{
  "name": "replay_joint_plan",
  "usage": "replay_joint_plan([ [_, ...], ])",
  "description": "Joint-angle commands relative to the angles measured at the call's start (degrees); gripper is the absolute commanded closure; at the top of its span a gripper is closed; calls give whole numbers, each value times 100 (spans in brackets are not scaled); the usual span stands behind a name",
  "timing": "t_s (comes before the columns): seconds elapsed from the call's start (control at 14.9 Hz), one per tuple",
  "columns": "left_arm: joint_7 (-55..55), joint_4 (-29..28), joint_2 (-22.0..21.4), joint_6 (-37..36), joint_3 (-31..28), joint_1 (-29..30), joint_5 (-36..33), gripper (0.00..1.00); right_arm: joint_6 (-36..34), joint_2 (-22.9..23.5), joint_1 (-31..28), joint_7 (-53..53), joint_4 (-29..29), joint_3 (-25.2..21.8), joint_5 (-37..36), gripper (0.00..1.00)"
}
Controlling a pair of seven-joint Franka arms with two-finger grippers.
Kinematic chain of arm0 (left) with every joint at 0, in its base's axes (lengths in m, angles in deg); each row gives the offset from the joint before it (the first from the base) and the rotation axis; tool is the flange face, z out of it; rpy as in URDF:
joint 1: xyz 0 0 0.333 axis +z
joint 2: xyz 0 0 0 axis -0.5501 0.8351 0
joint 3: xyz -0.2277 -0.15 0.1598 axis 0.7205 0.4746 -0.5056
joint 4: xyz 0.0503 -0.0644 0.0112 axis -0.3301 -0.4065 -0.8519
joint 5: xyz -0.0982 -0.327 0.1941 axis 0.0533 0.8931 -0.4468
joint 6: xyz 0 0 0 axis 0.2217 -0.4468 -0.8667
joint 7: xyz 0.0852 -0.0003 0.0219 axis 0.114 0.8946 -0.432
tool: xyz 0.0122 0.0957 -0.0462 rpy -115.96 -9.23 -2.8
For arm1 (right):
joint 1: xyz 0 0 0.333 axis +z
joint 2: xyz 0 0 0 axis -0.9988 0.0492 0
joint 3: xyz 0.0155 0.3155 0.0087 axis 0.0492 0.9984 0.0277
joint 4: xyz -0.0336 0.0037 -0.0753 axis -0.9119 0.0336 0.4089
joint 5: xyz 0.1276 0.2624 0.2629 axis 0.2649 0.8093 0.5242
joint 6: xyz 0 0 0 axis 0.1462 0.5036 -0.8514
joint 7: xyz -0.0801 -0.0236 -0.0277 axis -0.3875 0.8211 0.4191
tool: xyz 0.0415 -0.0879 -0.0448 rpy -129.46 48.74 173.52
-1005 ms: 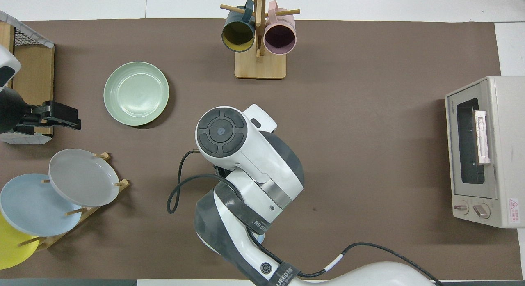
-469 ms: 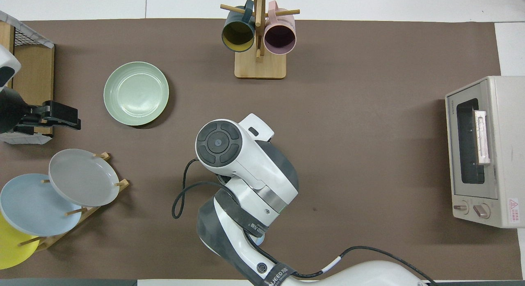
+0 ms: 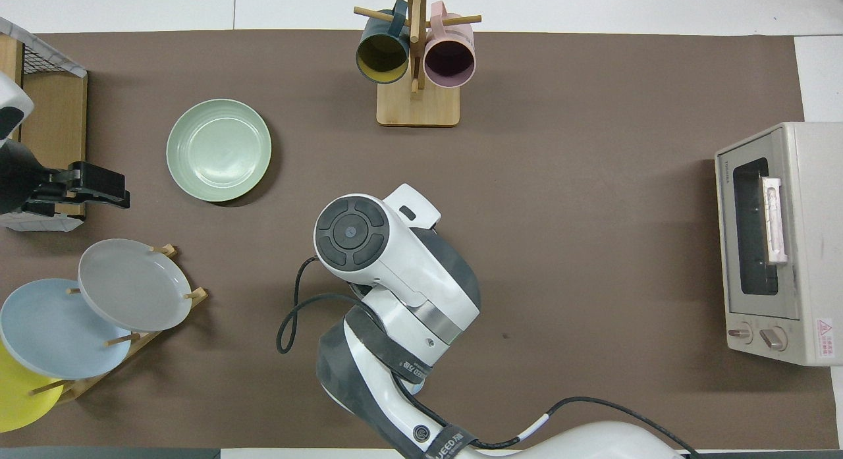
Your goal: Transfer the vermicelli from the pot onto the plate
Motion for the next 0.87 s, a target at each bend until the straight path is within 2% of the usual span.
replay_joint_plan([
  [0.0,62,-19,-61,-16,41,86,2,0,82,-133,30,-10,160,-4,-55,15],
  [0.2,62,-19,-61,-16,41,86,2,0,73,-133,30,-2,151,-4,-55,22],
  [0.47,62,-19,-61,-16,41,86,2,0,56,-142,30,51,151,-4,-55,42],
  [0.6,62,-19,-61,-16,41,86,2,0,47,-142,12,60,143,-4,-46,56],
  [0.8,62,-19,-61,-16,41,86,2,0,30,-177,-14,69,82,-4,-37,57],
])
